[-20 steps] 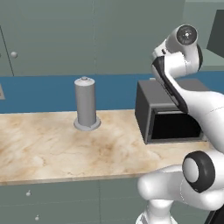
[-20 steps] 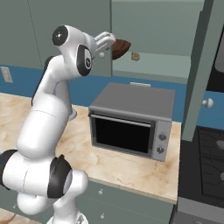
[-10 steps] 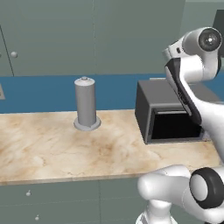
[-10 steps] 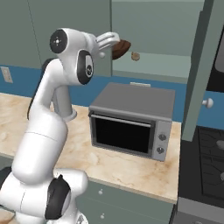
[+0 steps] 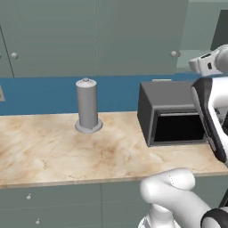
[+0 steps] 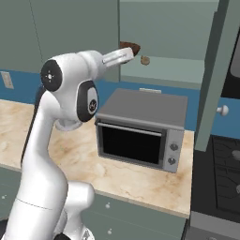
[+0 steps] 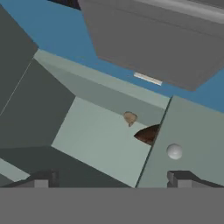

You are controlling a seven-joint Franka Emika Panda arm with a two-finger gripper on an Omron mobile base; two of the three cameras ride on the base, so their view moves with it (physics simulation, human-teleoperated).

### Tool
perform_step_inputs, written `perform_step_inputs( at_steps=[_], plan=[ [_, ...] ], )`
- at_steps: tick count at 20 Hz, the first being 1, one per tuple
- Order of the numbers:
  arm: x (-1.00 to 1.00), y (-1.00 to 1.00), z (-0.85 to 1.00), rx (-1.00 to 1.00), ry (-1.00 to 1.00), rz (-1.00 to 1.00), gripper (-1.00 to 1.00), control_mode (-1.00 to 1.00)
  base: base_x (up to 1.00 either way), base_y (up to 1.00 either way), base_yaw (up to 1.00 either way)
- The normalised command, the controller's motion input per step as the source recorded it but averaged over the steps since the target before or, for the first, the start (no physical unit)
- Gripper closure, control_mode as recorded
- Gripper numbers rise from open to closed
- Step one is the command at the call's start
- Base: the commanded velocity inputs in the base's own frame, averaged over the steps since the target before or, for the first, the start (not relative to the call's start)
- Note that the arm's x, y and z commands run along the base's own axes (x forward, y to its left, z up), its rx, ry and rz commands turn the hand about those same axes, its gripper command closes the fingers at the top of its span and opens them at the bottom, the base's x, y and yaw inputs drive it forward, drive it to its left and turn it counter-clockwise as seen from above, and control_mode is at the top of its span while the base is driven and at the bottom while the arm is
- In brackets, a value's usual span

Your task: Pick the mug and place it in the sink. Pick the bowl and place it in the open cabinet and then close the cabinet.

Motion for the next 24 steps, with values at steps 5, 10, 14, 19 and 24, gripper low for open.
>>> perform_step_inputs(
  at_steps=[5,10,14,19,24],
  plan=[
    [-1.00,-0.27,-0.01,0.01,-0.03,0.00,-1.00,-1.00,0.00,0.00,0.00],
    [-1.00,-0.27,0.00,0.03,0.00,0.00,-1.00,-1.00,0.00,0.00,0.00],
    [-1.00,-0.38,0.00,0.07,0.00,0.00,-1.00,-1.00,0.00,0.00,0.00],
    [-1.00,-0.17,0.00,0.05,0.00,0.00,-1.00,-1.00,0.00,0.00,0.00],
    [-1.00,0.00,-0.04,0.11,0.02,0.03,-1.00,-1.00,0.00,0.00,0.00]
  ],
)
